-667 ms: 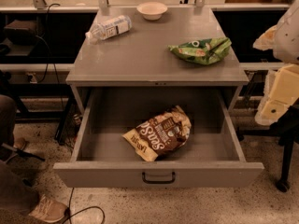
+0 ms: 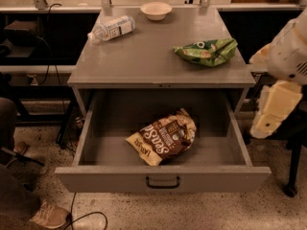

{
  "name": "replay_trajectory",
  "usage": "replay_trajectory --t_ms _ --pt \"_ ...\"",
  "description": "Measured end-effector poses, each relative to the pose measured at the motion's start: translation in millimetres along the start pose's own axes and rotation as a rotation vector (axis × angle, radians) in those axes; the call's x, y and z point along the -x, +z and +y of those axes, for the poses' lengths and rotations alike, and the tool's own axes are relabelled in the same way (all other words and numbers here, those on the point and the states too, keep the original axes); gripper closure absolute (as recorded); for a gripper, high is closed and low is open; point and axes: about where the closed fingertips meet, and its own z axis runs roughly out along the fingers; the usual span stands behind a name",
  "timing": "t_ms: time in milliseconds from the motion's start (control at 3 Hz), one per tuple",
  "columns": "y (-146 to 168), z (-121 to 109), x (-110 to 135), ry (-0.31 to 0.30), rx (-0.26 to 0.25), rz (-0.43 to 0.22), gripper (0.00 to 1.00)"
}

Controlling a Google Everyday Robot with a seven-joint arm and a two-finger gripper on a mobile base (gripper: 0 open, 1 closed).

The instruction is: Pick brown chip bag from top drawer and place on counter

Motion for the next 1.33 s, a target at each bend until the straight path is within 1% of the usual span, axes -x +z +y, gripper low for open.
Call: replay_trajectory --t_ms 333,667,1000,1333 --pt "55 6 4 -0.006 0.066 -0.028 0.0" --pt "111 11 6 0.015 0.133 -0.062 0.0" --pt "111 11 6 0.015 0.133 -0.062 0.0" --pt "133 5 17 -0.017 0.113 -0.057 0.0"
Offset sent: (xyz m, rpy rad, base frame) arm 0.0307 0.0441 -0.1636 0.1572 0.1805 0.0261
